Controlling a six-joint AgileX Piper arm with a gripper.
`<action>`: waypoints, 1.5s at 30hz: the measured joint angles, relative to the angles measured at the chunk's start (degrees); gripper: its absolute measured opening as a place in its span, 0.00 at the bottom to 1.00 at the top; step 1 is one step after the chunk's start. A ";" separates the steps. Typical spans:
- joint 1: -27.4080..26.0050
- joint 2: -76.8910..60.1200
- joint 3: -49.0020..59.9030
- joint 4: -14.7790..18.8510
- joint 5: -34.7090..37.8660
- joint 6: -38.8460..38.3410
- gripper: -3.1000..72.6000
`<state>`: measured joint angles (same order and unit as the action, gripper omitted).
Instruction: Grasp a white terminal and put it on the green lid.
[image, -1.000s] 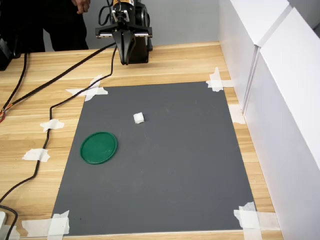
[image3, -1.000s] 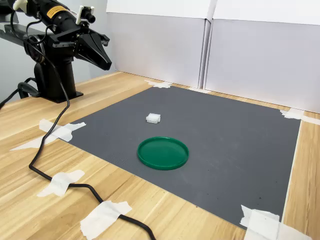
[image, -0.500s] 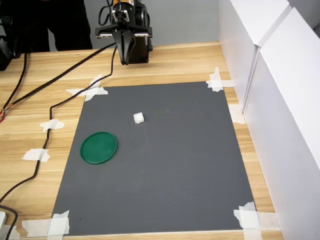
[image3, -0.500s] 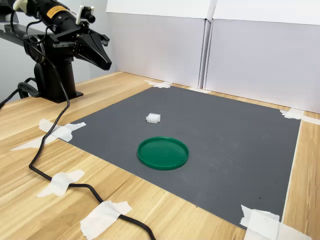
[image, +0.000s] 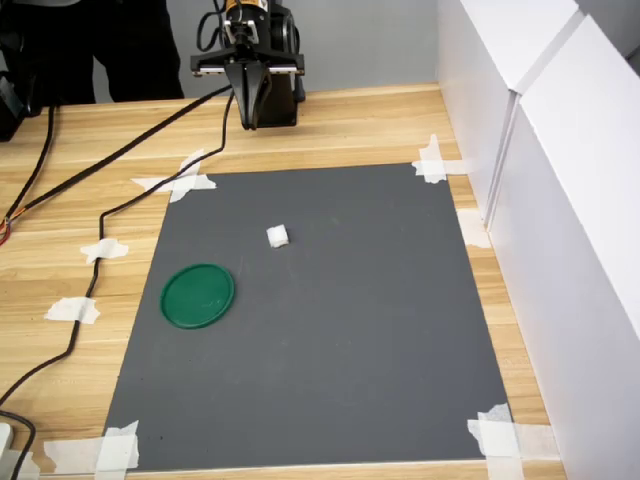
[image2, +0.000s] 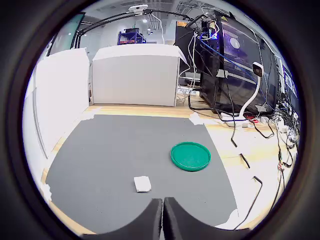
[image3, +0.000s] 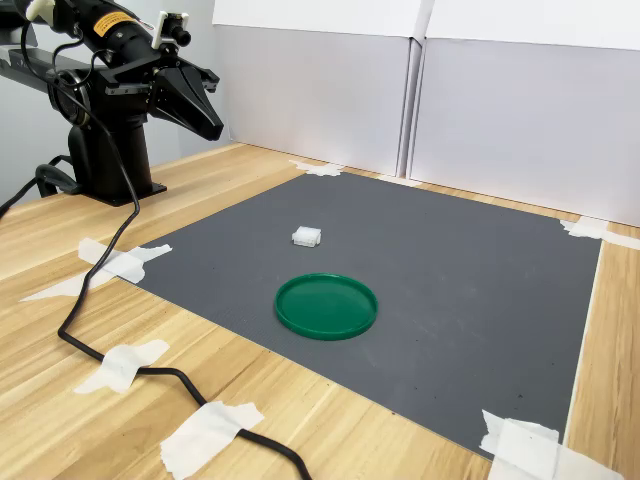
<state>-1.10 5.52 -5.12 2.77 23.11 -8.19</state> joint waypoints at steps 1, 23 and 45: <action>0.00 0.00 0.00 0.00 0.00 0.00 0.02; 0.00 4.11 -6.20 -0.18 4.54 0.00 0.02; 0.00 29.03 -35.09 -4.08 36.79 0.11 0.02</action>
<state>-1.10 34.55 -40.21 -1.30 59.90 -8.08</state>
